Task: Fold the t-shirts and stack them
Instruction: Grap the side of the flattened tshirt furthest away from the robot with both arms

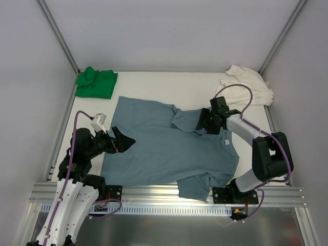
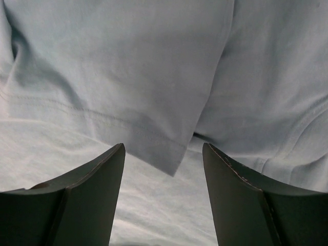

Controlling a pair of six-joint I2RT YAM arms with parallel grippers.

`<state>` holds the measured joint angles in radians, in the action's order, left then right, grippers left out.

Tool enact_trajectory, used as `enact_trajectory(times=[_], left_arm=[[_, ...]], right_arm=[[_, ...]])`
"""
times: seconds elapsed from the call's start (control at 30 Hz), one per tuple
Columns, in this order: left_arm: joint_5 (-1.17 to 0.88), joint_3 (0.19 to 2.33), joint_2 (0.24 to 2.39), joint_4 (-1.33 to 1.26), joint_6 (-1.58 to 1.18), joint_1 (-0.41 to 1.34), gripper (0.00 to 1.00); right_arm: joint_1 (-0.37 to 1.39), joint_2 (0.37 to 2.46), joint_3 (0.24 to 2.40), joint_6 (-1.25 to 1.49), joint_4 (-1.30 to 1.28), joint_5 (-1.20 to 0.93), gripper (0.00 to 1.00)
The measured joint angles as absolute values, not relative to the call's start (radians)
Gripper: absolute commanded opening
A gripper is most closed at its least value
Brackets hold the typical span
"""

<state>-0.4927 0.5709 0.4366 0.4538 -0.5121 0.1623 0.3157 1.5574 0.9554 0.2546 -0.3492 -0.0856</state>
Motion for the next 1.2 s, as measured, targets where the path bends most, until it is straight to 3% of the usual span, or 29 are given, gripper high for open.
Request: enact_trajectory(times=[0.33, 0.67, 0.77, 0.8, 0.87, 0.93, 0.97, 1.0, 1.2], left_arm=[[-0.493, 0.56, 0.437, 0.452, -0.512, 0.162, 0.98], [-0.493, 0.56, 0.436, 0.452, -0.513, 0.163, 0.99], [-0.493, 0.56, 0.436, 0.452, -0.513, 0.162, 0.99], [-0.493, 0.56, 0.437, 0.452, -0.512, 0.162, 0.99], [-0.493, 0.56, 0.437, 0.452, -0.512, 0.163, 0.99], [-0.493, 0.56, 0.436, 0.452, -0.512, 0.162, 0.99], [-0.493, 0.56, 0.437, 0.452, -0.512, 0.163, 0.99], [-0.493, 0.56, 0.437, 0.451, -0.512, 0.162, 0.99], [-0.493, 0.56, 0.437, 0.448, -0.513, 0.162, 0.99]], right_arm=[[0.318, 1.47, 0.895, 0.263, -0.356, -0.096, 0.66], [0.336, 1.525, 0.888, 0.289, -0.332, -0.114, 0.62], [0.347, 1.553, 0.888, 0.299, -0.323, -0.118, 0.48], [0.35, 1.563, 0.888, 0.303, -0.319, -0.12, 0.36], [0.354, 1.576, 0.888, 0.307, -0.315, -0.121, 0.25], [0.355, 1.583, 0.888, 0.31, -0.314, -0.121, 0.19], [0.355, 1.583, 0.889, 0.311, -0.314, -0.121, 0.05], [0.355, 1.583, 0.892, 0.311, -0.314, -0.121, 0.01], [0.356, 1.583, 0.916, 0.31, -0.318, -0.121, 0.01]])
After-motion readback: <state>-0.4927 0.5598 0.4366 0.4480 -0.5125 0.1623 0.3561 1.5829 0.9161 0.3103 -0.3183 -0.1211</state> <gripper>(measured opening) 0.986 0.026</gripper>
